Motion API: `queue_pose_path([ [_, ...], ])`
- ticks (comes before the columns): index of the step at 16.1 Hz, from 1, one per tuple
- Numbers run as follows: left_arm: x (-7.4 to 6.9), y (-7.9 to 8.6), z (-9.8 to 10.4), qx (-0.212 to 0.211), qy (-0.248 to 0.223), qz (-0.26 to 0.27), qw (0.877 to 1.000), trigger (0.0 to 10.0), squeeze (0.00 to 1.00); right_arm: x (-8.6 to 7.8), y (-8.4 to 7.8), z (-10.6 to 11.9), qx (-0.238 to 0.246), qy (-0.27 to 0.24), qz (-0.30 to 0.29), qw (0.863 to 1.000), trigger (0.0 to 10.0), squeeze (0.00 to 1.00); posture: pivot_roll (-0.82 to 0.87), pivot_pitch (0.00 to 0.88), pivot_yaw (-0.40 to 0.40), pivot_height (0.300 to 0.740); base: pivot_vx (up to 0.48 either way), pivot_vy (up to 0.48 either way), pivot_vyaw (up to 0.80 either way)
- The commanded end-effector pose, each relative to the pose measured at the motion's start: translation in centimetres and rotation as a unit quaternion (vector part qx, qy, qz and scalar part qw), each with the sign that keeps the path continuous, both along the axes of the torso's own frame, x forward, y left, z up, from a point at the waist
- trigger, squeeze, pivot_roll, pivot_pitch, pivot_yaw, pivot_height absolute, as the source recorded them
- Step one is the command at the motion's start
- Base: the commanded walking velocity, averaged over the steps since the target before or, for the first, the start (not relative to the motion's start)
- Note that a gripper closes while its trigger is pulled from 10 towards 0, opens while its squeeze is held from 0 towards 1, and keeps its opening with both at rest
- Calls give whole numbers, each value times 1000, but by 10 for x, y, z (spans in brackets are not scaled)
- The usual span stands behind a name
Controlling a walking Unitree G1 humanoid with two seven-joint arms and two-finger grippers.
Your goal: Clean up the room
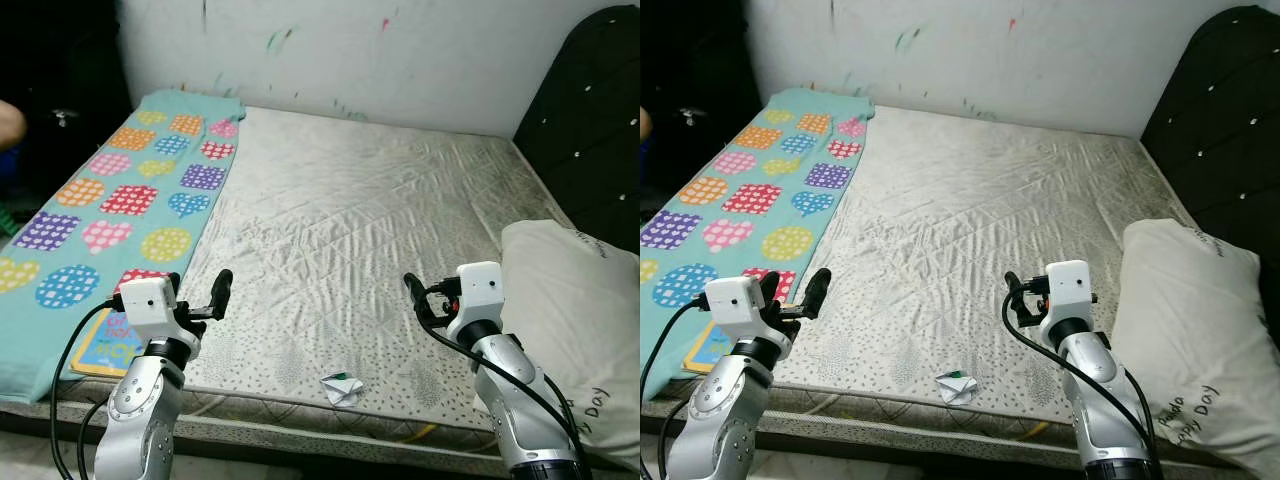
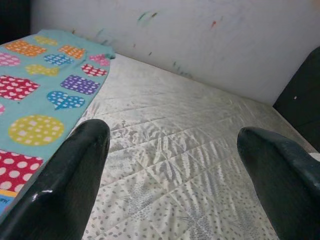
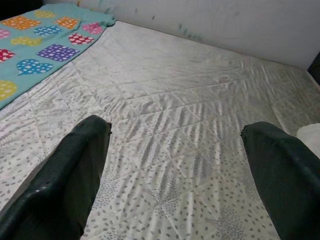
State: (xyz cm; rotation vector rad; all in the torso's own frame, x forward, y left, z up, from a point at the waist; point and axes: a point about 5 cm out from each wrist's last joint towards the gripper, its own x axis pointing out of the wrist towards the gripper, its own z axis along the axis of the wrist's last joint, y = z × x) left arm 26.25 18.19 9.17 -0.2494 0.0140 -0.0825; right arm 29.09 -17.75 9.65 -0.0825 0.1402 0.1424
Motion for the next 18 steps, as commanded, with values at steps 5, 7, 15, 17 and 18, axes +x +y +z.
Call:
queue_pose_path([
  [5, 2, -3, 1, 0, -1, -2, 1000, 10000, 0, 2, -4, 2, -7, -5, -3, 1000, 10000, 0, -87, 2, -36, 740, 0, 359, 0],
  [7, 3, -3, 1, 0, 0, -1, 1000, 10000, 0, 2, -4, 2, -7, -5, -3, 1000, 10000, 0, -87, 2, -36, 740, 0, 426, 0],
  [15, 3, -2, 1, 1, 1, 0, 1000, 10000, 0, 1, -5, 3, -9, -6, -4, 1000, 10000, 0, -89, 5, -36, 740, 0, 413, 0],
  [17, 3, -2, 2, 4, -5, 0, 1000, 10000, 0, 2, -5, 2, -11, -6, -4, 1000, 10000, 0, -89, 4, -35, 740, 0, 0, 0],
  [18, 3, -2, 2, 3, -6, -1, 1000, 10000, 0, 2, -5, 2, -11, -6, -4, 1000, 10000, 0, -89, 4, -35, 740, 0, 0, 0],
])
